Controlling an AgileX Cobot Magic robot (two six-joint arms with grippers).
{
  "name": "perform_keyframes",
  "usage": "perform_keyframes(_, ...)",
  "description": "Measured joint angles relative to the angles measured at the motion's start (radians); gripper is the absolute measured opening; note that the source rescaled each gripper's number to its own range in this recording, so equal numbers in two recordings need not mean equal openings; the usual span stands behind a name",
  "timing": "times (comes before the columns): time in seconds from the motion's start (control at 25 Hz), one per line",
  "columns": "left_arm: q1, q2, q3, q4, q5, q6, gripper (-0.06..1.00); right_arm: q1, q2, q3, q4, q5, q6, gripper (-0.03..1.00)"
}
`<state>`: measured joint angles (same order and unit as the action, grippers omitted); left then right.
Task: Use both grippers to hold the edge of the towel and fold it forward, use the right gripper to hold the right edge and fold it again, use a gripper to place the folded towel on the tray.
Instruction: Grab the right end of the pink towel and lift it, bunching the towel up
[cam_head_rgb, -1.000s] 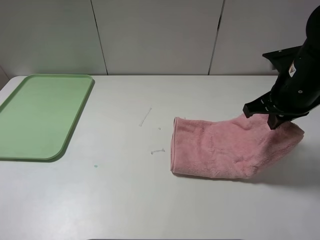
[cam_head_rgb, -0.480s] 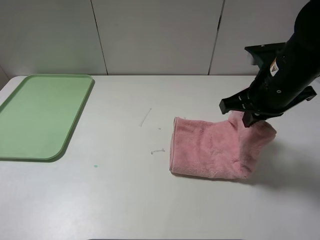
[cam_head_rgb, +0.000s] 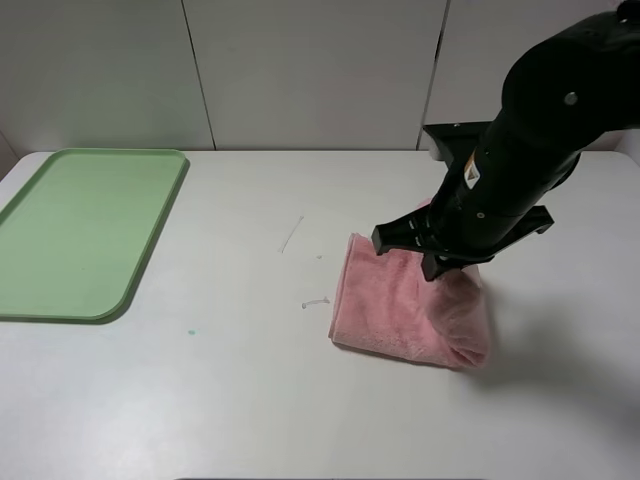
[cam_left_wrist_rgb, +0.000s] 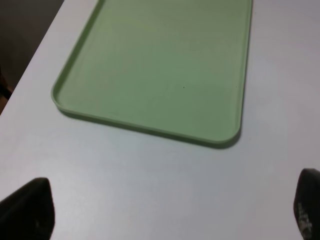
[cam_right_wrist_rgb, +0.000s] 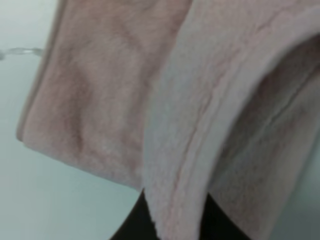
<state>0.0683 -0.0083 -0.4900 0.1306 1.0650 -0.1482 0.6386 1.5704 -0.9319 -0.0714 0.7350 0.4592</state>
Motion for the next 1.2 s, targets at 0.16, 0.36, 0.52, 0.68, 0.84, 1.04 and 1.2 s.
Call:
perform_keyframes(0.16, 0.0, 0.0, 0.0, 0.0, 0.0, 0.0, 0.96, 0.032, 0.021, 0.0, 0.002, -0.037, 0.045, 0.05)
perform_keyframes(0.36, 0.0, 0.0, 0.0, 0.0, 0.0, 0.0, 0.96, 0.033, 0.046, -0.014, 0.02, -0.058, 0.07, 0.05)
perform_keyframes(0.52, 0.0, 0.0, 0.0, 0.0, 0.0, 0.0, 0.96, 0.033, 0.046, -0.019, 0.031, -0.08, 0.092, 0.05)
perform_keyframes(0.68, 0.0, 0.0, 0.0, 0.0, 0.0, 0.0, 0.96, 0.033, 0.046, -0.019, 0.042, -0.092, 0.113, 0.05)
perform_keyframes(0.84, 0.0, 0.0, 0.0, 0.0, 0.0, 0.0, 0.96, 0.033, 0.046, -0.019, 0.049, -0.106, 0.123, 0.12)
perform_keyframes(1.04, 0.0, 0.0, 0.0, 0.0, 0.0, 0.0, 0.96, 0.033, 0.046, -0.019, 0.112, -0.189, 0.125, 0.81)
perform_keyframes(1.2, 0.0, 0.0, 0.0, 0.0, 0.0, 0.0, 0.96, 0.033, 0.046, -0.019, 0.225, -0.279, 0.036, 0.98)
